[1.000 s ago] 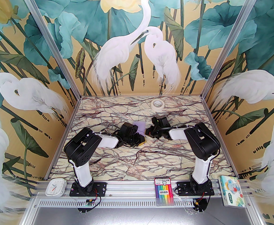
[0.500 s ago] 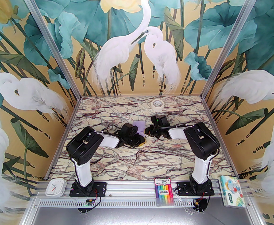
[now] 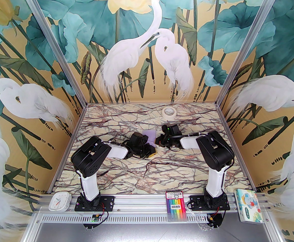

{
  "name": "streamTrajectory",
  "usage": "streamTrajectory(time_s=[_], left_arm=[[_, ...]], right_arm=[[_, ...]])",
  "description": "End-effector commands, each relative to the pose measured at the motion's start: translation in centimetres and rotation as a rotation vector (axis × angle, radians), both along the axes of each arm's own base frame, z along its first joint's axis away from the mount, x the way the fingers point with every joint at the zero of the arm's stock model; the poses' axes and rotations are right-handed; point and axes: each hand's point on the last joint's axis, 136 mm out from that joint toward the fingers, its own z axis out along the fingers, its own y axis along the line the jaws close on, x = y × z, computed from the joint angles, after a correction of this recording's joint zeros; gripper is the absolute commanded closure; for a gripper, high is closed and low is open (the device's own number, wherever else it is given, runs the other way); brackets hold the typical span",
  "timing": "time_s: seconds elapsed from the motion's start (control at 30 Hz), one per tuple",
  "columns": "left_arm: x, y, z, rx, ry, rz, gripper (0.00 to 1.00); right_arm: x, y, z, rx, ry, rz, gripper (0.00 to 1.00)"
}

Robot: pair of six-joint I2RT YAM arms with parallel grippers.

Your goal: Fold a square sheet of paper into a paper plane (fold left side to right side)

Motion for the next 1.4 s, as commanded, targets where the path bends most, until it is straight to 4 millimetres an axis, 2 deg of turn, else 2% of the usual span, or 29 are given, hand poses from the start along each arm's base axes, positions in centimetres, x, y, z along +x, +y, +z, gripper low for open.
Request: streamTrajectory(time_s=[0.0,0.57,0.87,1.2,1.37], left_arm=[[-0.1,-0.6,-0.2,-0.008,0.006,-0.026,0.83],[-0.1,-0.4,-0.8,0.018,0.03,-0.019,0.83],[0.2,-0.7,0.4,-0.004,0.0,-0.02,0.82],[2.3,0.3,4.4,-0.07,-0.07,0.049,0.78],[2.8,0.6,3.6,-0.053,-0.053,0.072,0.78]], right_arm=[[0.6,-0.2,-0.7,-0.022,-0.007,0.002,1.0],[0.8,-0.2,-0.9,-0.022,-0.003,-0.003,1.0],[0.7,-0.3,-1.7,-0.04,0.019,-0.001,1.0],[0.4,-0.5,-2.2,-0.063,0.034,0.016,1.0],[0.4,-0.5,-2.0,-0.071,0.026,0.017,1.0]])
